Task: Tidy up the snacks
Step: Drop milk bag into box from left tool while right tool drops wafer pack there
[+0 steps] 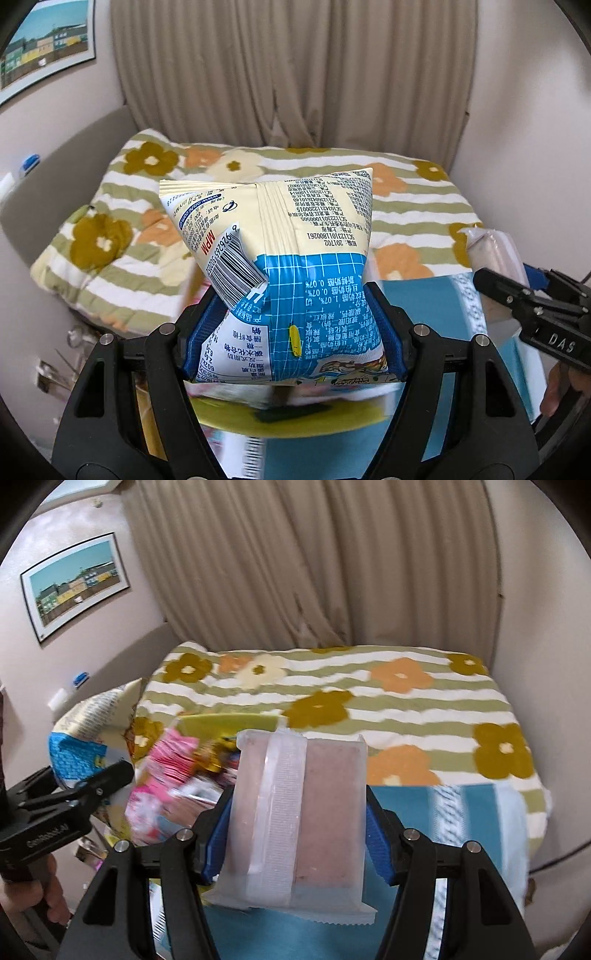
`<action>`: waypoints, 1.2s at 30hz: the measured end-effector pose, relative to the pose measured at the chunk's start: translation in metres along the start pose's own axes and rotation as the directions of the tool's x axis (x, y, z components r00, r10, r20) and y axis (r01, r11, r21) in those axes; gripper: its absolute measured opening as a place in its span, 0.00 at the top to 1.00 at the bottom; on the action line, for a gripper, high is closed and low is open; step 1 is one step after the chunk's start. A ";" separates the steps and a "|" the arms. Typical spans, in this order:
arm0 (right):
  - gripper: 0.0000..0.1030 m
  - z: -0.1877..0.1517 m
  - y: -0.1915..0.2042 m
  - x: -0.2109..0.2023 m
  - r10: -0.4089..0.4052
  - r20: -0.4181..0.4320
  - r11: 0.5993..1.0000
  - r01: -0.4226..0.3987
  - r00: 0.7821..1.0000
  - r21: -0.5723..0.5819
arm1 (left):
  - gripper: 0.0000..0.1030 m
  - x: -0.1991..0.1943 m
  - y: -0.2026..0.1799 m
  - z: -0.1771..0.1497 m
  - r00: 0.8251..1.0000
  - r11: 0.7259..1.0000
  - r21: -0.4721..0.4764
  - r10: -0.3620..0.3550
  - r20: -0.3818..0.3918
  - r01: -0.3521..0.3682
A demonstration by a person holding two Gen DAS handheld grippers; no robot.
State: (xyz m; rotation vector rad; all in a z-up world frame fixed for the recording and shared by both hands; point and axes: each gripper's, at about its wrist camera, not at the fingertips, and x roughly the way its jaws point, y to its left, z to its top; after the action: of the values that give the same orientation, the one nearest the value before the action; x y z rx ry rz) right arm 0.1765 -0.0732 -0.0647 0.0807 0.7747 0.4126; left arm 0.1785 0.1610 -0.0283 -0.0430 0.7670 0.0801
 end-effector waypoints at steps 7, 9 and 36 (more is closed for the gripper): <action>0.43 0.020 0.049 0.043 0.024 -0.027 1.000 -0.024 0.999 0.001 | 0.31 0.029 0.053 -0.007 0.998 1.000 0.019 -0.018 -0.068 0.019; 0.43 0.022 0.058 0.052 0.019 -0.035 1.000 -0.019 0.999 0.007 | 0.31 0.039 0.059 -0.016 0.994 0.999 0.027 -0.043 -0.097 0.046; 0.02 0.007 0.108 0.099 -0.039 -0.158 0.998 0.047 0.987 0.051 | 0.00 0.050 0.115 -0.054 0.978 0.990 -0.004 -0.142 -0.152 0.143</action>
State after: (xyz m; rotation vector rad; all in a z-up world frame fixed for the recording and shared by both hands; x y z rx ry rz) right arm 0.2084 0.0647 -0.1014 0.0830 0.9421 0.3596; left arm 0.1675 0.2749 -0.1030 -0.0977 0.9148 -0.0632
